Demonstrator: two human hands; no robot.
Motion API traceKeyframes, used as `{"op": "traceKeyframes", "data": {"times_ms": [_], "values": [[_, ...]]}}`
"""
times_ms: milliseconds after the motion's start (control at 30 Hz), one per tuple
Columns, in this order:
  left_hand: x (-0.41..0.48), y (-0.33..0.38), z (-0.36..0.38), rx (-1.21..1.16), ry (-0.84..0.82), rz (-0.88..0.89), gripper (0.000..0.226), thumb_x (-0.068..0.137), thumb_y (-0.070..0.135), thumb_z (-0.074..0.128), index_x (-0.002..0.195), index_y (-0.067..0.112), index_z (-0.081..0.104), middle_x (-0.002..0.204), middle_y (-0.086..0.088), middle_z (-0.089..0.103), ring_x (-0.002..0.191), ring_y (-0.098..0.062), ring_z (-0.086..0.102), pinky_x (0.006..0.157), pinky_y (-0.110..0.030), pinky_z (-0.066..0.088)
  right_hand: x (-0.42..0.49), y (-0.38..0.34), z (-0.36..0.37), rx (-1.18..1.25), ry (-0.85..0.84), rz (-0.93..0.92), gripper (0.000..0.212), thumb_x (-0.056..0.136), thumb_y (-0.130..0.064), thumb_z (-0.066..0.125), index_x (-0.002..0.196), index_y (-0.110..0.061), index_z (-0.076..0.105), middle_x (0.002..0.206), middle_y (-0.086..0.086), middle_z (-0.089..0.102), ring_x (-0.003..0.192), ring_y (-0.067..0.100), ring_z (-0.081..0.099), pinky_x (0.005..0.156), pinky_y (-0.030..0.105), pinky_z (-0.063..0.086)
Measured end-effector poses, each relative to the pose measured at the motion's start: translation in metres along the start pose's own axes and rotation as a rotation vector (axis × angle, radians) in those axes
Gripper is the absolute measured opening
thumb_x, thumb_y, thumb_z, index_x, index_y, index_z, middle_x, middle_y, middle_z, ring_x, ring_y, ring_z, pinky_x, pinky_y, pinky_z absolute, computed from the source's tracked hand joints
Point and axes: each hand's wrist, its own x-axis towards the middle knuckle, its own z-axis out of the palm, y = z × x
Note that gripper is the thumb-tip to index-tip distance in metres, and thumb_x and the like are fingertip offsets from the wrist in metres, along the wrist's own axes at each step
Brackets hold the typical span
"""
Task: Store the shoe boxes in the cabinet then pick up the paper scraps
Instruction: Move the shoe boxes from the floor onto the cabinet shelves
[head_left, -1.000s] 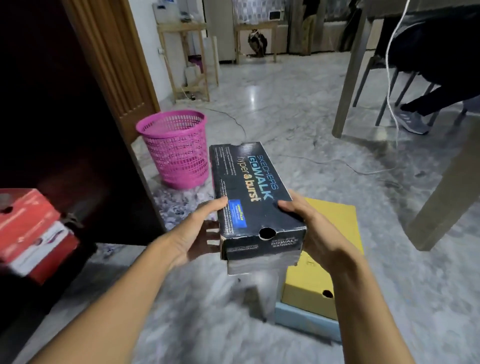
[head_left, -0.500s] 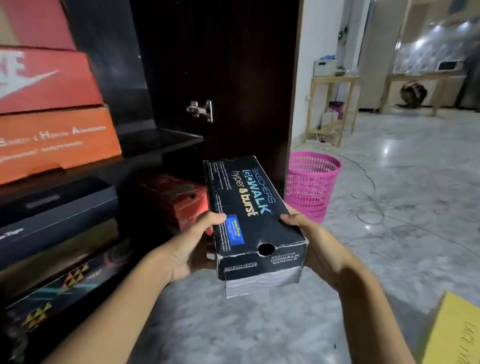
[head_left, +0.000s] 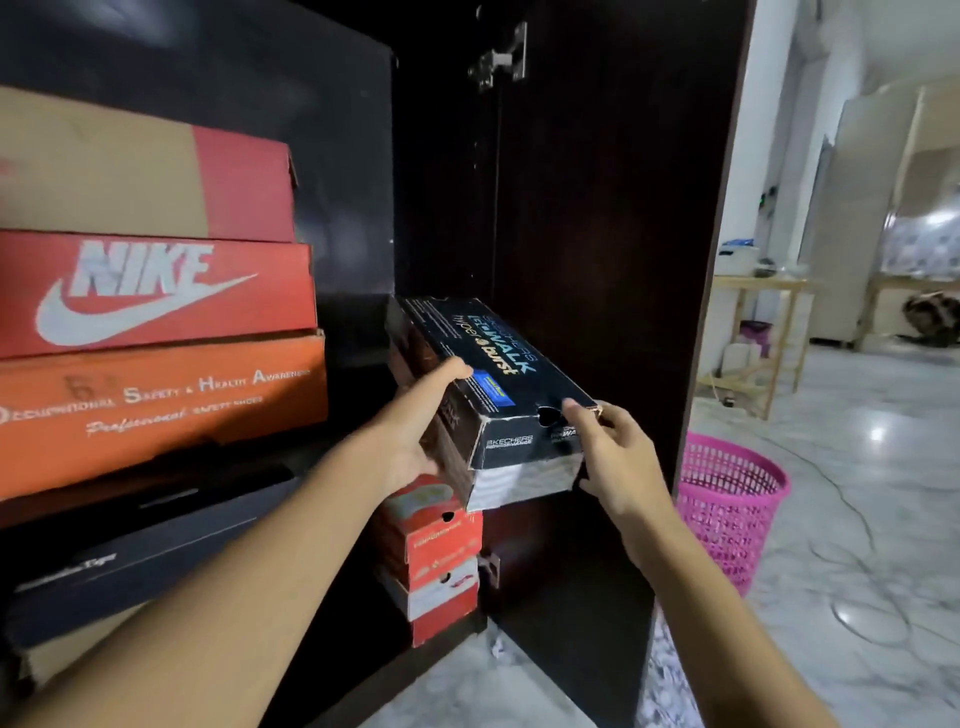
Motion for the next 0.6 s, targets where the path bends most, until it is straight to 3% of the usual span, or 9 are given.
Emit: {"op": "traceKeyframes", "data": {"times_ms": [33, 100, 167, 267, 400, 467, 500, 533, 600], "values": [[0.007, 0.004, -0.003, -0.009, 0.030, -0.004, 0.040, 0.068, 0.044, 0.074, 0.098, 0.019, 0.070, 0.074, -0.002, 0.075, 0.075, -0.023, 0.069, 0.079, -0.042, 0.055, 0.012, 0.003, 0.008, -0.006, -0.021, -0.021, 0.012, 0.093, -0.037, 0.065, 0.091, -0.036, 0.054, 0.086, -0.012, 0.062, 0.077, 0.000, 0.059, 0.093, 0.039, 0.051], [0.026, 0.011, -0.010, -0.024, 0.094, -0.033, 0.059, 0.058, 0.050, 0.077, 0.108, 0.020, 0.069, 0.091, -0.007, 0.075, 0.087, -0.027, 0.069, 0.092, -0.055, 0.049, 0.036, 0.009, 0.025, -0.045, -0.039, -0.059, 0.014, 0.092, -0.036, 0.067, 0.092, -0.036, 0.054, 0.090, -0.010, 0.065, 0.082, 0.002, 0.063, 0.091, 0.037, 0.052], [0.046, 0.015, -0.016, -0.022, 0.155, -0.025, 0.066, 0.062, 0.054, 0.075, 0.117, 0.020, 0.062, 0.108, -0.011, 0.069, 0.096, -0.029, 0.065, 0.098, -0.057, 0.044, 0.061, 0.017, 0.042, -0.076, -0.065, -0.069, 0.024, 0.090, -0.033, 0.071, 0.108, -0.028, 0.057, 0.094, -0.007, 0.066, 0.087, 0.006, 0.066, 0.090, 0.034, 0.054], [0.080, 0.013, -0.022, -0.019, 0.229, -0.015, 0.089, 0.055, 0.064, 0.074, 0.129, 0.020, 0.054, 0.131, -0.013, 0.058, 0.116, -0.034, 0.057, 0.097, -0.058, 0.046, 0.095, 0.031, 0.063, -0.064, -0.093, -0.057, 0.043, 0.090, -0.025, 0.072, 0.125, -0.011, 0.052, 0.097, -0.003, 0.069, 0.093, 0.013, 0.070, 0.092, 0.037, 0.056], [0.145, -0.004, -0.032, 0.009, 0.285, 0.030, 0.111, 0.034, 0.081, 0.066, 0.128, 0.023, 0.056, 0.126, -0.010, 0.062, 0.112, -0.034, 0.061, 0.092, -0.052, 0.051, 0.131, 0.055, 0.076, -0.097, -0.115, -0.066, 0.045, 0.091, -0.031, 0.069, 0.129, -0.014, 0.050, 0.107, -0.007, 0.066, 0.100, 0.009, 0.067, 0.094, 0.034, 0.055], [0.156, -0.005, -0.029, 0.070, 0.302, 0.074, 0.114, 0.041, 0.086, 0.059, 0.135, 0.022, 0.051, 0.132, -0.011, 0.059, 0.119, -0.035, 0.057, 0.101, -0.048, 0.047, 0.148, 0.066, 0.085, -0.131, -0.118, -0.091, 0.046, 0.091, -0.040, 0.067, 0.130, -0.022, 0.050, 0.116, -0.006, 0.063, 0.105, 0.009, 0.065, 0.096, 0.034, 0.054], [0.156, -0.003, -0.025, 0.120, 0.302, 0.111, 0.106, 0.054, 0.084, 0.058, 0.140, 0.021, 0.046, 0.138, -0.011, 0.055, 0.125, -0.035, 0.053, 0.106, -0.044, 0.042, 0.155, 0.071, 0.089, -0.158, -0.099, -0.104, 0.045, 0.089, -0.049, 0.066, 0.127, -0.029, 0.051, 0.120, -0.004, 0.061, 0.106, 0.008, 0.064, 0.098, 0.035, 0.053], [0.157, -0.002, -0.022, 0.171, 0.288, 0.155, 0.092, 0.071, 0.076, 0.056, 0.143, 0.020, 0.042, 0.142, -0.010, 0.051, 0.129, -0.032, 0.050, 0.109, -0.039, 0.038, 0.163, 0.077, 0.093, -0.193, -0.069, -0.119, 0.046, 0.087, -0.057, 0.063, 0.125, -0.034, 0.052, 0.123, -0.003, 0.058, 0.105, 0.006, 0.062, 0.099, 0.034, 0.052], [0.169, -0.001, -0.022, 0.296, 0.319, 0.209, 0.066, 0.092, 0.056, 0.050, 0.144, 0.015, 0.042, 0.144, -0.009, 0.049, 0.131, -0.029, 0.047, 0.104, -0.031, 0.036, 0.170, 0.081, 0.100, -0.305, 0.016, -0.121, 0.044, 0.090, -0.056, 0.060, 0.128, -0.037, 0.049, 0.126, -0.003, 0.047, 0.096, 0.004, 0.057, 0.096, 0.026, 0.044]]}}
